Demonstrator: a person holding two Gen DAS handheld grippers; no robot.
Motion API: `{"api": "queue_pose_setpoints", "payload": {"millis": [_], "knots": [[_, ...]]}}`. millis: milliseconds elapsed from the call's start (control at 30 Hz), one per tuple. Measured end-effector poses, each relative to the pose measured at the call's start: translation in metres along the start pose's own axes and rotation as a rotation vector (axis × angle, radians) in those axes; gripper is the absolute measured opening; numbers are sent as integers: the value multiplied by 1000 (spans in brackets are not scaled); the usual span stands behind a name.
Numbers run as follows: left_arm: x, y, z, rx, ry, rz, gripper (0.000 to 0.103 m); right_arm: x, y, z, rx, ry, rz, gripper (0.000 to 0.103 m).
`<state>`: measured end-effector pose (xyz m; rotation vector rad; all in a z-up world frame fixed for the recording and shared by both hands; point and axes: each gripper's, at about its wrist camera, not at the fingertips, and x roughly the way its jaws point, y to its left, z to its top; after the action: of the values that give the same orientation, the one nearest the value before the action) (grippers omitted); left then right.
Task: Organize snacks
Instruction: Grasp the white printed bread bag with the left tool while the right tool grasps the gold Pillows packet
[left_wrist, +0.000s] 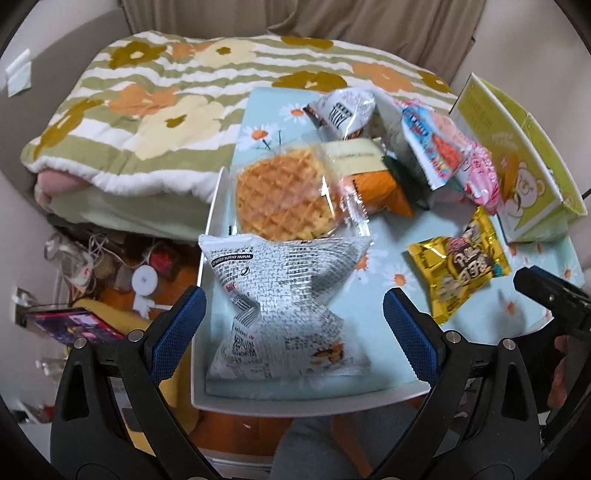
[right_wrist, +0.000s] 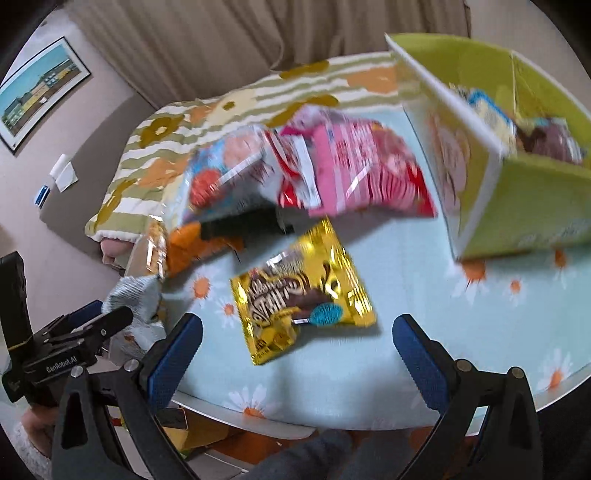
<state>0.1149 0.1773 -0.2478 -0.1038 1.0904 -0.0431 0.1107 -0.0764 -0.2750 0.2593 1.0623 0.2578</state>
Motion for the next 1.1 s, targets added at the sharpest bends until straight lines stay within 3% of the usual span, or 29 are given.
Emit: {"api": "queue_pose_setpoints", "payload": {"millis": [133, 300, 533, 800, 1100], "knots": [[14, 0, -3, 11, 16, 1, 91, 11, -8, -3, 27, -1, 27, 103], [27, -4, -8, 18, 35, 36, 70, 23, -9, -3, -2, 13, 11, 103], [33, -4, -9, 6, 46, 44, 67, 34, -7, -2, -26, 13, 32, 103], [30, -10, -12, 20, 52, 45, 55, 46, -6, 6, -46, 17, 39, 103], [21, -17, -12, 42, 32, 58, 54, 69, 10, 17, -76, 43, 31, 103]]}}
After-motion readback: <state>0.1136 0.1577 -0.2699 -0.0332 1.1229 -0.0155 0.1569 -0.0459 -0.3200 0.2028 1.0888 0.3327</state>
